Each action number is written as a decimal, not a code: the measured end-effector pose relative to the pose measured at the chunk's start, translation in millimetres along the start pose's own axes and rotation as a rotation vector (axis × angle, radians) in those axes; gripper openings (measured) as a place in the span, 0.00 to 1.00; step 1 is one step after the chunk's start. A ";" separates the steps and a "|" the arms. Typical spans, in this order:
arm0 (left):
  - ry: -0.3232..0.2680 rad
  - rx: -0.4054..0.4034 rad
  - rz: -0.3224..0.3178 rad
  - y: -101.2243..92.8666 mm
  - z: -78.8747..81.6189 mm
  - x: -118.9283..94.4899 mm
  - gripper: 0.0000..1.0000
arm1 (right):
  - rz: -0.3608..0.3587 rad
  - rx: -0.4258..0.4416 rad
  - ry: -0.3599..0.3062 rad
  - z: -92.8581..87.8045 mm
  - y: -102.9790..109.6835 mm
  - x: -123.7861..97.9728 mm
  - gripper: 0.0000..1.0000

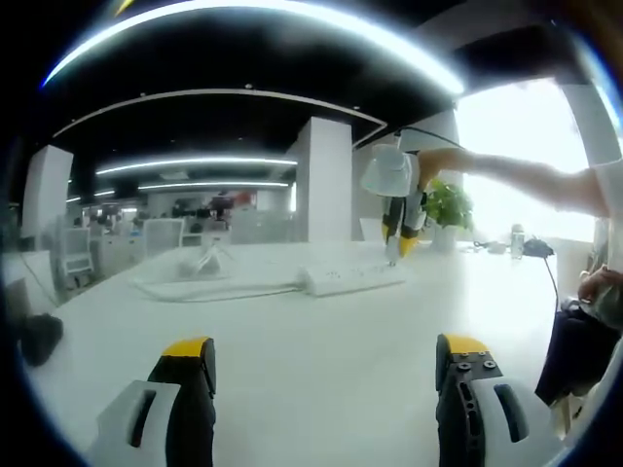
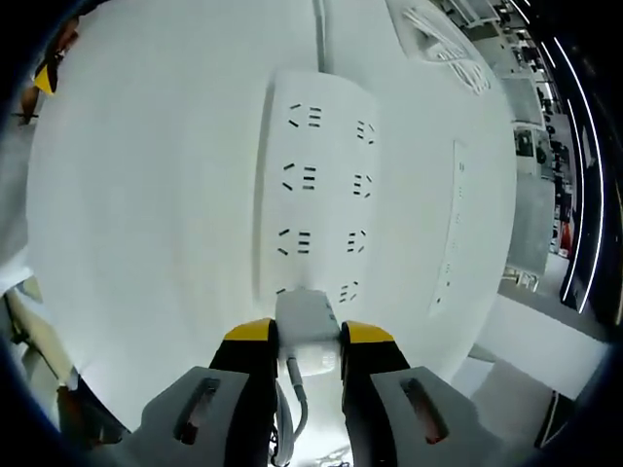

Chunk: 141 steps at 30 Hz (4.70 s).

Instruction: Straighten the power strip on the desk, plug the charger into it

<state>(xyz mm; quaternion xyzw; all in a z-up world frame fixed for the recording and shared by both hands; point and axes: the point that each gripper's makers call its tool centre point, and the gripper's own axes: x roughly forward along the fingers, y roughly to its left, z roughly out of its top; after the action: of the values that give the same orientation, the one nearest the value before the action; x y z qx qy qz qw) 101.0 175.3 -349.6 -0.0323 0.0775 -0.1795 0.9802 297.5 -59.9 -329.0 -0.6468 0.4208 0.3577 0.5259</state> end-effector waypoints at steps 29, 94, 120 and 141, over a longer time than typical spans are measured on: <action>0.006 -0.005 0.015 3.2 -2.9 0.5 0.96 | 0.004 0.078 -0.063 10.9 -0.9 8.0 0.21; 0.028 0.017 0.027 4.0 -1.0 -0.1 0.97 | -0.010 0.007 -0.227 13.7 -4.0 11.2 0.27; 0.024 0.027 0.029 2.5 3.6 -0.5 0.97 | -0.043 0.018 -0.278 17.1 -8.8 3.5 0.62; 0.016 0.039 0.028 -0.7 7.3 -4.1 0.97 | -0.085 0.049 -0.458 29.8 -16.7 -17.0 1.00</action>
<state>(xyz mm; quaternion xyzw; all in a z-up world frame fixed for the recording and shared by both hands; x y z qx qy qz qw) 98.2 176.3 -341.7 -0.0108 0.0825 -0.1676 0.9823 305.7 -26.3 -312.9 -0.5530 0.2713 0.4623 0.6379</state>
